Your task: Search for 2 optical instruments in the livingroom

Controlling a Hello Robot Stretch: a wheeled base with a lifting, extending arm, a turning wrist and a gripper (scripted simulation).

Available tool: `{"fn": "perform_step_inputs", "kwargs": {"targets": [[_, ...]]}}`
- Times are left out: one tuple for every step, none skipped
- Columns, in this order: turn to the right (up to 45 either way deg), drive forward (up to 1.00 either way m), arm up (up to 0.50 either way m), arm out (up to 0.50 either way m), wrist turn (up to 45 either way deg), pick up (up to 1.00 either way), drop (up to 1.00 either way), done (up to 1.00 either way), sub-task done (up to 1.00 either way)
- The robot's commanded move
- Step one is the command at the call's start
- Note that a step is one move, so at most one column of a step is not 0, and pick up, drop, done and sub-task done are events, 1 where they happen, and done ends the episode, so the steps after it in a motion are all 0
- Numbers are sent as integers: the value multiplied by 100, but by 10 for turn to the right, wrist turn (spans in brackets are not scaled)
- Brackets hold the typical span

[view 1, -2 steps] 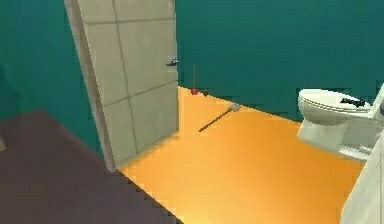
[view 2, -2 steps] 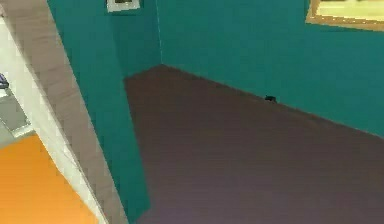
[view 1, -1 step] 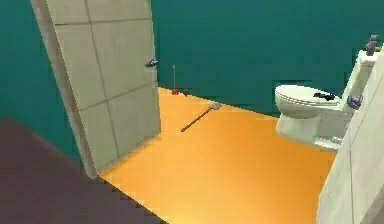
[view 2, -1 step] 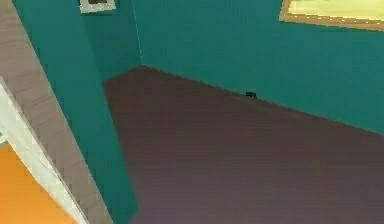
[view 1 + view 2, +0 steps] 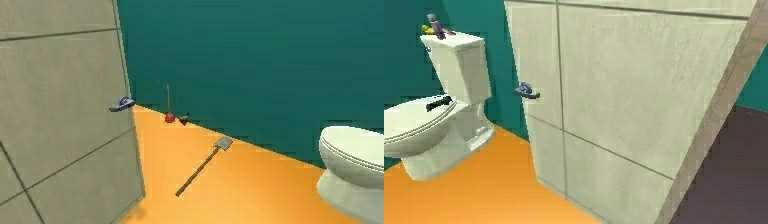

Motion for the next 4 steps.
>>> {"fn": "perform_step_inputs", "kwargs": {"targets": [[30, 0, 0, 0, 0, 0, 0, 0, 0], [0, 100, 0, 0, 0, 0, 0, 0, 0], [0, 15, 0, 0, 0, 0, 0, 0, 0], [-120, 0, 0, 0, 0, 0, 0, 0, 0]]}}
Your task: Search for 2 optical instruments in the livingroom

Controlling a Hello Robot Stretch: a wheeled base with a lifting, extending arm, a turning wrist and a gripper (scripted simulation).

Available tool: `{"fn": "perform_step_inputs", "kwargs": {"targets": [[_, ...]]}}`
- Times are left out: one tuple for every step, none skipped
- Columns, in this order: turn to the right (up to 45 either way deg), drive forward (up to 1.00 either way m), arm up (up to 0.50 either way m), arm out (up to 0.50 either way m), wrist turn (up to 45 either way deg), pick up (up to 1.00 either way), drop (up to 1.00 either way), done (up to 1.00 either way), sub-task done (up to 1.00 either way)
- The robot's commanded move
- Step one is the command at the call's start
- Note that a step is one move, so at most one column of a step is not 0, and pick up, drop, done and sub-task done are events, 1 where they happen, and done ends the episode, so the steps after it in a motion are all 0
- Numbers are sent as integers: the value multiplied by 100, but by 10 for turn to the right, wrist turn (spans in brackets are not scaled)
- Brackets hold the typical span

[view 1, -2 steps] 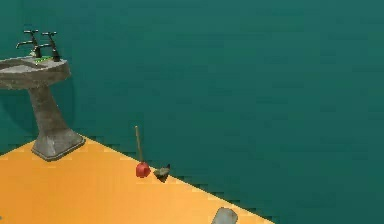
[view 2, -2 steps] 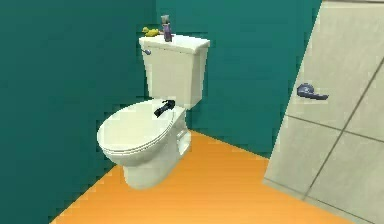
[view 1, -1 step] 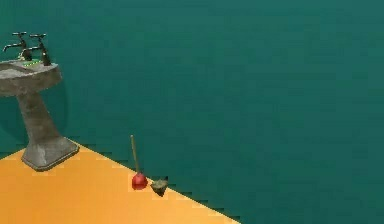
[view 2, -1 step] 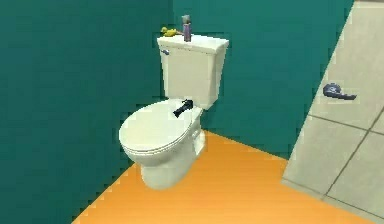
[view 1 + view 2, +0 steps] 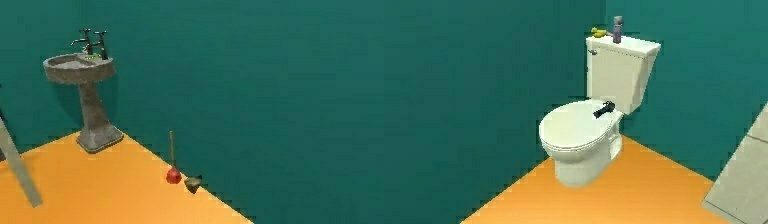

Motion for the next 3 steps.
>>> {"fn": "perform_step_inputs", "kwargs": {"targets": [[0, 40, 0, 0, 0, 0, 0, 0, 0], [-420, 0, 0, 0, 0, 0, 0, 0, 0], [0, 45, 0, 0, 0, 0, 0, 0, 0]]}}
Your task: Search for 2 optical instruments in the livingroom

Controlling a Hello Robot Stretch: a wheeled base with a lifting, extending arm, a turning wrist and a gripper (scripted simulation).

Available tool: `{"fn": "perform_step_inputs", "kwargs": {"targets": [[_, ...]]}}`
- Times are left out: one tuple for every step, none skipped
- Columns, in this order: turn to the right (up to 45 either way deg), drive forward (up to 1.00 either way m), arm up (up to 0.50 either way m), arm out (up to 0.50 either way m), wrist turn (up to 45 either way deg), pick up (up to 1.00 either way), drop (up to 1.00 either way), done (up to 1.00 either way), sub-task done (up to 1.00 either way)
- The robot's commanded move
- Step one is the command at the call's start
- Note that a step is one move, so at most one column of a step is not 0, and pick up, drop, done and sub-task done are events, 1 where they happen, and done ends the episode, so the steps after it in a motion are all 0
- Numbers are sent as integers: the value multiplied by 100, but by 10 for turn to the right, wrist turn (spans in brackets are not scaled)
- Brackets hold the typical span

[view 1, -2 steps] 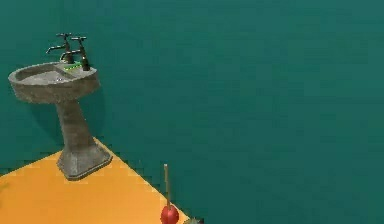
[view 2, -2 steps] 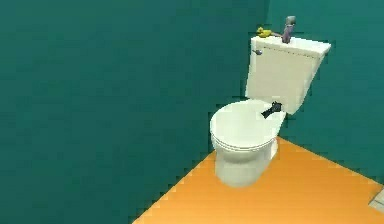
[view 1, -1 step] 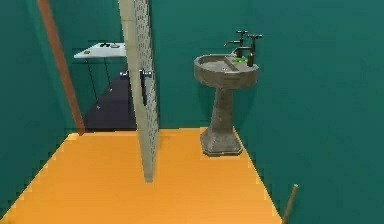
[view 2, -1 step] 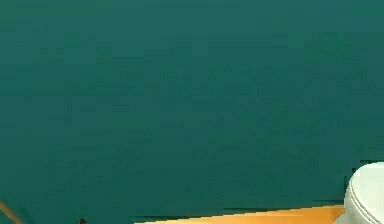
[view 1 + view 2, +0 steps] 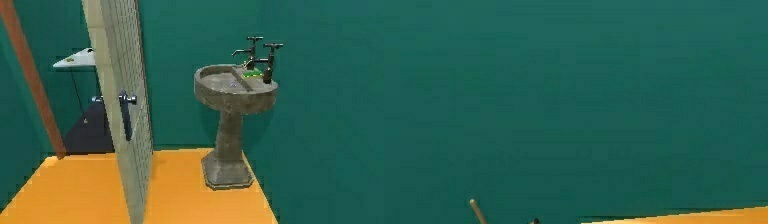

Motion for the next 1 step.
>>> {"fn": "perform_step_inputs", "kwargs": {"targets": [[-450, 0, 0, 0, 0, 0, 0, 0, 0]]}}
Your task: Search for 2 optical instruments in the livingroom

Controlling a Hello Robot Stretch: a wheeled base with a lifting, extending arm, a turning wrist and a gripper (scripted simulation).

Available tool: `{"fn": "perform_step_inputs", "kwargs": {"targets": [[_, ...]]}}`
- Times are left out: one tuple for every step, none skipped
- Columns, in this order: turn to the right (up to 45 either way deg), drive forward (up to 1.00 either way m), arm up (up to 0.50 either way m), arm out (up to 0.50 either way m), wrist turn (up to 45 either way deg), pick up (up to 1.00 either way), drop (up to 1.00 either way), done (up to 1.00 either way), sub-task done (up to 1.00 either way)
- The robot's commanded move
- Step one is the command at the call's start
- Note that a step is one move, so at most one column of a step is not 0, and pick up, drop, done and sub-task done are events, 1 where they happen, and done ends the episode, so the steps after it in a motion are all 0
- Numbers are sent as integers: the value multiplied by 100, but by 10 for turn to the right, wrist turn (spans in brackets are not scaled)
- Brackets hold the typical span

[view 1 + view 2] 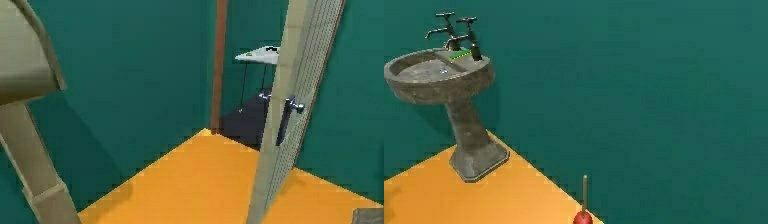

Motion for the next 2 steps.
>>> {"fn": "perform_step_inputs", "kwargs": {"targets": [[0, 100, 0, 0, 0, 0, 0, 0, 0], [0, 40, 0, 0, 0, 0, 0, 0, 0]]}}
